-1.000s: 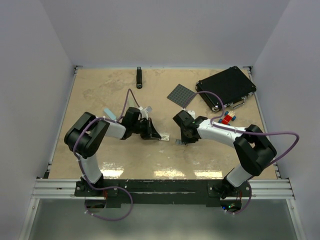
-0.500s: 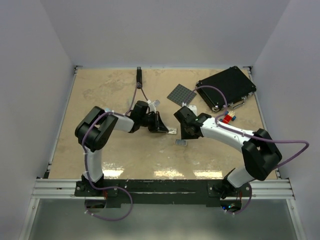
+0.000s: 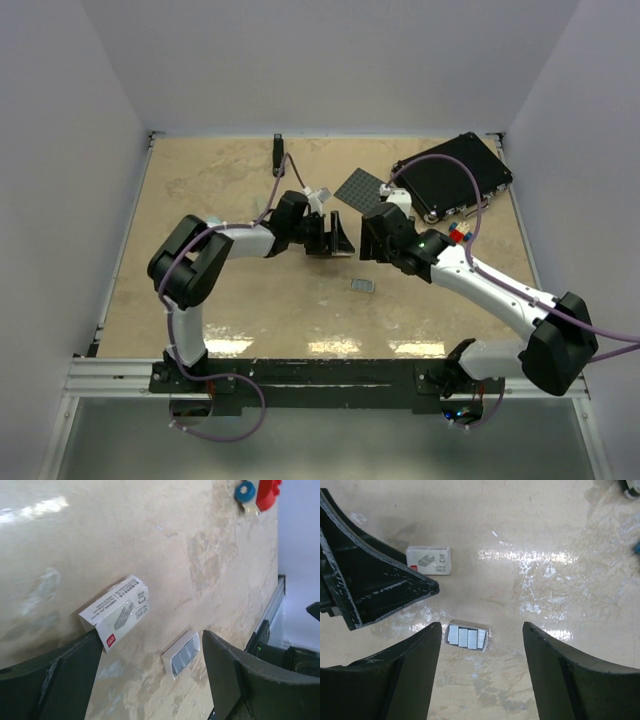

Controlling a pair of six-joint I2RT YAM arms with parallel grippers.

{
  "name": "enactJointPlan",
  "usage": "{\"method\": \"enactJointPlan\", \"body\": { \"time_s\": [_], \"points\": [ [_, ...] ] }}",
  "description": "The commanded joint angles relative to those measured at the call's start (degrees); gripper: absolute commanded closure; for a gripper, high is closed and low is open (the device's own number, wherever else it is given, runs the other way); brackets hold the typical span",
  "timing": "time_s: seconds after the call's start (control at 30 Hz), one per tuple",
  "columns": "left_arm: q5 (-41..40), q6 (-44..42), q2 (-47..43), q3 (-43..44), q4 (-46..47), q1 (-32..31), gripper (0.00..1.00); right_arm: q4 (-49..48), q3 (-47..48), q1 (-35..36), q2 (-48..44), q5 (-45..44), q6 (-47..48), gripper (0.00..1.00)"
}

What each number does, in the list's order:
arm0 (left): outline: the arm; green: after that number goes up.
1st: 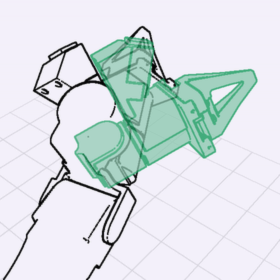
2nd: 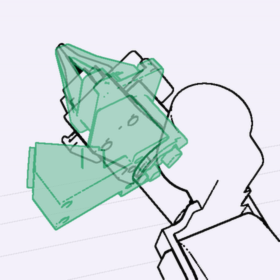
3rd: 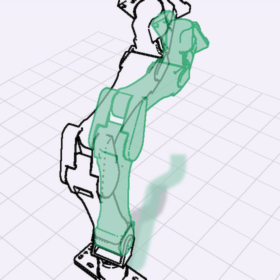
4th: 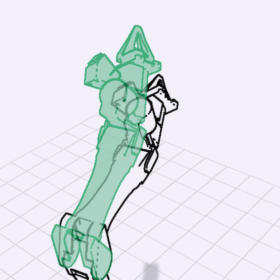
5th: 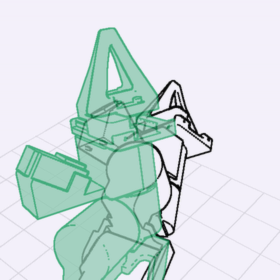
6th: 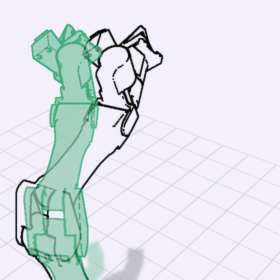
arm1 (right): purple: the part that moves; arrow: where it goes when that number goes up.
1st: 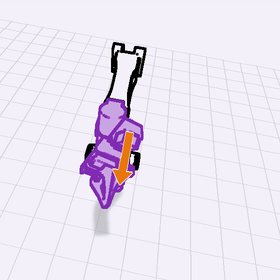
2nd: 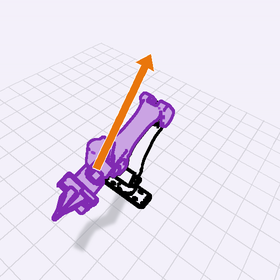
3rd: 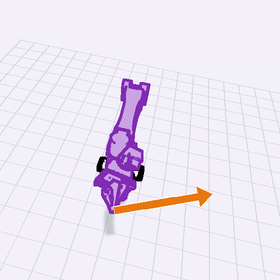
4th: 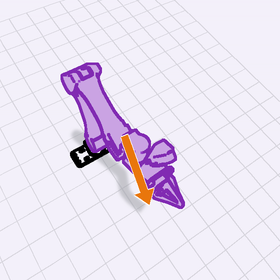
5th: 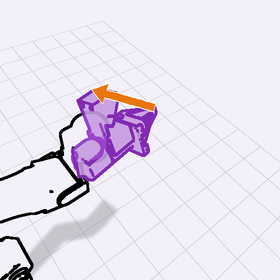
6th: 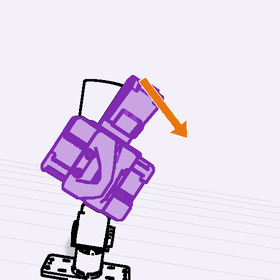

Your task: Load the staples into the stapler

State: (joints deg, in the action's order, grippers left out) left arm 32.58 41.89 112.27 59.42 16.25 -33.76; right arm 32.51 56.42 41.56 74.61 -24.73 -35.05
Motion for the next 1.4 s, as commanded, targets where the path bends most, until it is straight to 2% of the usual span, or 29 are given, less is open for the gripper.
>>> {"method": "enactJointPlan", "body": {
  "time_s": [0.0, 0.1, 0.17, 0.27, 0.4, 0.5, 0.63, 0.83, 0.9, 1.0, 1.13, 1.23, 1.27, 1.37],
  "points": [
    [-11.9, -7.2, -9.1, 0.7, -13.9, 2.6, 0.11, -5.7, 0.6, -0.2, -2.2, -1.6, 3.7, 0.27],
    [-21.2, -9.9, -15.7, -0.1, -22.8, 6.4, 0.07, -8.1, 0.4, -0.3, -2.2, -0.3, 5.4, 0.21],
    [-25.3, -11.5, -20.1, -0.7, -25.2, 9.2, 0.04, -8.9, 0.4, -0.3, -1.7, 0.6, 6.0, 0.20],
    [-28.2, -13.6, -22.7, -0.1, -31.0, 11.5, 0.00, -9.9, 0.7, -0.3, -0.5, 1.3, 7.4, 0.20],
    [-29.2, -15.2, -22.4, -1.0, -32.6, 13.2, 0.00, -10.8, 1.3, -0.2, 0.5, 2.1, 9.1, 0.20],
    [-30.4, -14.0, -21.3, -0.8, -34.1, 13.4, 0.00, -11.4, 1.6, -0.2, 1.1, 3.4, 10.2, 0.20],
    [-42.6, -9.7, -23.1, -0.6, -37.8, 15.9, 0.03, -11.6, 1.9, -0.3, 2.2, 5.4, 11.2, 0.20],
    [-52.2, -7.0, -26.2, -1.0, -40.9, 22.7, 0.04, -12.1, 1.4, -0.2, 2.4, 6.9, 11.7, 0.20],
    [-53.1, -7.3, -25.7, -1.5, -40.2, 24.9, 0.05, -12.2, 1.2, -0.3, 2.6, 7.2, 12.0, 0.20],
    [-49.7, -7.5, -21.7, -0.7, -39.2, 27.0, 0.05, -12.6, 1.1, -0.2, 2.8, 7.2, 12.6, 0.20],
    [-45.7, -6.9, -17.3, 0.5, -38.3, 27.1, 0.09, -13.2, 1.3, -0.2, 3.9, 7.9, 13.3, 0.20],
    [-44.4, -6.5, -16.7, 0.2, -38.0, 27.1, 0.20, -13.7, 1.2, -0.3, 4.2, 8.6, 13.5, 0.20],
    [-44.1, -6.3, -16.9, -0.4, -38.0, 27.1, 0.32, -13.9, 1.1, -0.2, 4.4, 8.6, 13.5, 0.20],
    [-42.8, -5.5, -19.4, -2.4, -38.3, 27.0, 0.54, -14.4, 0.3, -0.2, 4.0, 9.0, 13.7, 0.20]
  ]
}}
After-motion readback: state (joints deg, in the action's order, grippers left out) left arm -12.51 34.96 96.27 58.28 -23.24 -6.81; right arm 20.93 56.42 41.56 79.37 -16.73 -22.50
